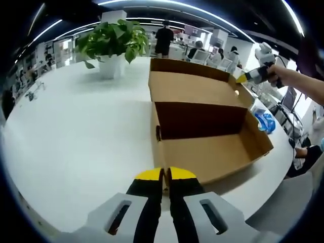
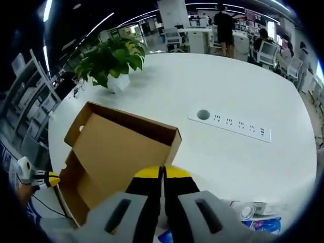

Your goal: Operate the shoe box by opening the lid, removing the specified soft item, and placing it in the target area until the item is outside and the box remains undamaged.

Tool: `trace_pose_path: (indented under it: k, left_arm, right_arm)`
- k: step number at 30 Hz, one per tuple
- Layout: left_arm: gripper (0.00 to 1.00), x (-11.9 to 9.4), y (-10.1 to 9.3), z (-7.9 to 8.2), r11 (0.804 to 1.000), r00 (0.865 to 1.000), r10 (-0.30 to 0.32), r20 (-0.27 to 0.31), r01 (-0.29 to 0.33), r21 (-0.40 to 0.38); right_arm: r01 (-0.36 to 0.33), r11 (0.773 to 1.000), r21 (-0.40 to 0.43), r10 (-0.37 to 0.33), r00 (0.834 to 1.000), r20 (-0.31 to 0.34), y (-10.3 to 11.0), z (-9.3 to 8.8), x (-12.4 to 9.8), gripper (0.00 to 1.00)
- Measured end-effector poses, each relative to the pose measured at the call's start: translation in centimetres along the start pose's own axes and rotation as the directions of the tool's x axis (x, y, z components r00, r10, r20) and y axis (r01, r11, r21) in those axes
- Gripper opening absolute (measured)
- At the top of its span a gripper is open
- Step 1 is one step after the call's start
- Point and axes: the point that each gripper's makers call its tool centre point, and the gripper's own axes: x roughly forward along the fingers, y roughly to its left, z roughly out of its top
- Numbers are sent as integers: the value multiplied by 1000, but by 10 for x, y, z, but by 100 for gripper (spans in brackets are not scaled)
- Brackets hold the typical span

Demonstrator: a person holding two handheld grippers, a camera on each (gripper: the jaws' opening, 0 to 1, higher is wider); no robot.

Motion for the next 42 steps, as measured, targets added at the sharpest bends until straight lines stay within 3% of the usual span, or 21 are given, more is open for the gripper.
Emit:
trace_pose_path:
  k: [14,42]
  left_arm:
    - [0,0,0,0,1000,1000,-5,4,5,5]
    - [0,-1,0,0,1000,1000,6,14,-7,19]
  right_arm:
    - [-6,1000,-30,8,998,66,12,4,-25,0]
    - [2,996,-91,13,986,165,31,-14,-64,0]
